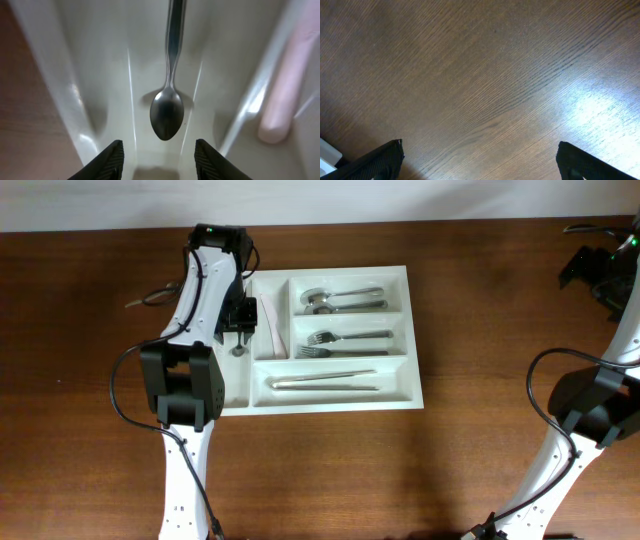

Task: Pack container
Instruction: 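Lower the spoon into the narrow left compartment and open the left gripper, then move the left gripper over the second silver spoon left of the tray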

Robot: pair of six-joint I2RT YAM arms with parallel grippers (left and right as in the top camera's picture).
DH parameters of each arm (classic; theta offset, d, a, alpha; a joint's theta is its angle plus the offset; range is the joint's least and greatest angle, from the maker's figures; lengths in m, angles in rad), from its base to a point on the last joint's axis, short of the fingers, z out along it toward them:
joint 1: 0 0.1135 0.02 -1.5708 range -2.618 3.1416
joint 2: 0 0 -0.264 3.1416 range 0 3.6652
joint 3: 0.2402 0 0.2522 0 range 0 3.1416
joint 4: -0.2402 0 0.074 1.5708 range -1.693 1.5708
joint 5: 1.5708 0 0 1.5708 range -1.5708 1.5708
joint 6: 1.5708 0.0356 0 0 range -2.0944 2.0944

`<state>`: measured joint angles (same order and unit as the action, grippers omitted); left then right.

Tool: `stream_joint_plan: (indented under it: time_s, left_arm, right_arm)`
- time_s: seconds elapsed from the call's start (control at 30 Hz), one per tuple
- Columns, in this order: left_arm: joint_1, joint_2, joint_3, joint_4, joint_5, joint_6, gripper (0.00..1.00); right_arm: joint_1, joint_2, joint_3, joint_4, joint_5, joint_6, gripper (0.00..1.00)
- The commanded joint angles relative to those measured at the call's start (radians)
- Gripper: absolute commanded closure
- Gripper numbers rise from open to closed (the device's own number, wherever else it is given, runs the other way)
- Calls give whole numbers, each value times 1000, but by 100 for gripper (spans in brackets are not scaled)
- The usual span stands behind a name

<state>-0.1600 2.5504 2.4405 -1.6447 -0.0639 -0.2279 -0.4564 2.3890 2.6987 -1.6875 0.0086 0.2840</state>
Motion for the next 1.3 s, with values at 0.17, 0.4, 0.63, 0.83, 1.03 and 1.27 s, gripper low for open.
stream_joint_plan:
  time_s: [0.17,0.4,0.63,0.83,1.03,1.27]
  left_arm:
    - [31,-32,303,45,-11,-3,26]
    - [98,-32,429,234,-11,-100,1]
    - [190,-31,420,306,-138,-512,1]
    - [200,-30,384,318,-303,-765,1]
    - [198,-30,187,378,-344,-959,1]
    - [210,-30,-67,504,-311,-1067,1]
  right_arm:
    - [5,-28,15,0,-1,-3,1]
    - [5,-28,15,0,-1,-3,1]
    - [5,-28,15,0,-1,-3,1]
    - [5,-28,15,0,-1,-3,1]
    - [5,-28,15,0,-1,-3,1]
    - [5,-28,15,0,-1,-3,1]
